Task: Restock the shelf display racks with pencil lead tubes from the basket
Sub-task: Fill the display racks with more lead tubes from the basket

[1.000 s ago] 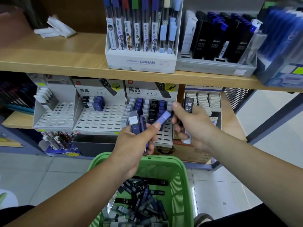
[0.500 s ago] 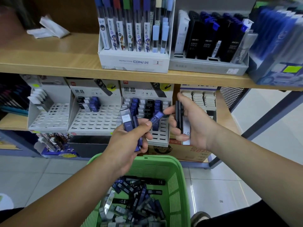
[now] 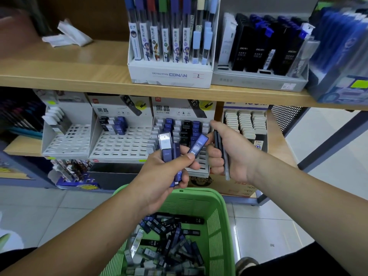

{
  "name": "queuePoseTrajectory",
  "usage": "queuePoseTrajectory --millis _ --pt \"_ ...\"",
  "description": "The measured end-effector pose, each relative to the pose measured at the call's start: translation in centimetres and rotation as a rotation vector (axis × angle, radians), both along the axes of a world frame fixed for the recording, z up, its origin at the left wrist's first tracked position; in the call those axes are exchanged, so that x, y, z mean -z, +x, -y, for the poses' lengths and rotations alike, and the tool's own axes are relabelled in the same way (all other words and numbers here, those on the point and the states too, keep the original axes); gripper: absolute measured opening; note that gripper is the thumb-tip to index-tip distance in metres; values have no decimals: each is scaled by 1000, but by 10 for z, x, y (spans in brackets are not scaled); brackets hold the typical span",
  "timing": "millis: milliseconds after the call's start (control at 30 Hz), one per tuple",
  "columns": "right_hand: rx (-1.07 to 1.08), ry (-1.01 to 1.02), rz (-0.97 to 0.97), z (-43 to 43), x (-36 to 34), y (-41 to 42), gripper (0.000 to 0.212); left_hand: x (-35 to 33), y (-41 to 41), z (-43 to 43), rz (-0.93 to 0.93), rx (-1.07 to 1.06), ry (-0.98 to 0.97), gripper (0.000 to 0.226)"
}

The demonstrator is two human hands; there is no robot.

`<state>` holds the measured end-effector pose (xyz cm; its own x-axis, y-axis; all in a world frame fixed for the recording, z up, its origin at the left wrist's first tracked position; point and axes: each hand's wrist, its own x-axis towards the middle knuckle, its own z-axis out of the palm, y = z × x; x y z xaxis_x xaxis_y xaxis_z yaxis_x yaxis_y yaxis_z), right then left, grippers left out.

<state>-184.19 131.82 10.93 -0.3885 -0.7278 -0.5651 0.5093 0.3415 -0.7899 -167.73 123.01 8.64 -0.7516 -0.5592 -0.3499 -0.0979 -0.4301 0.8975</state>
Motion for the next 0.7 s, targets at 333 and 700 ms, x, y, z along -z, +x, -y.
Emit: queuePoseTrajectory --millis 333,700 --pt "-69 -23 -143 15 -11 26 42 -9 24 11 12 -27 -8 21" --pt "-209 -142 -376 64 -8 87 18 -22 78 64 219 93 -316 26"
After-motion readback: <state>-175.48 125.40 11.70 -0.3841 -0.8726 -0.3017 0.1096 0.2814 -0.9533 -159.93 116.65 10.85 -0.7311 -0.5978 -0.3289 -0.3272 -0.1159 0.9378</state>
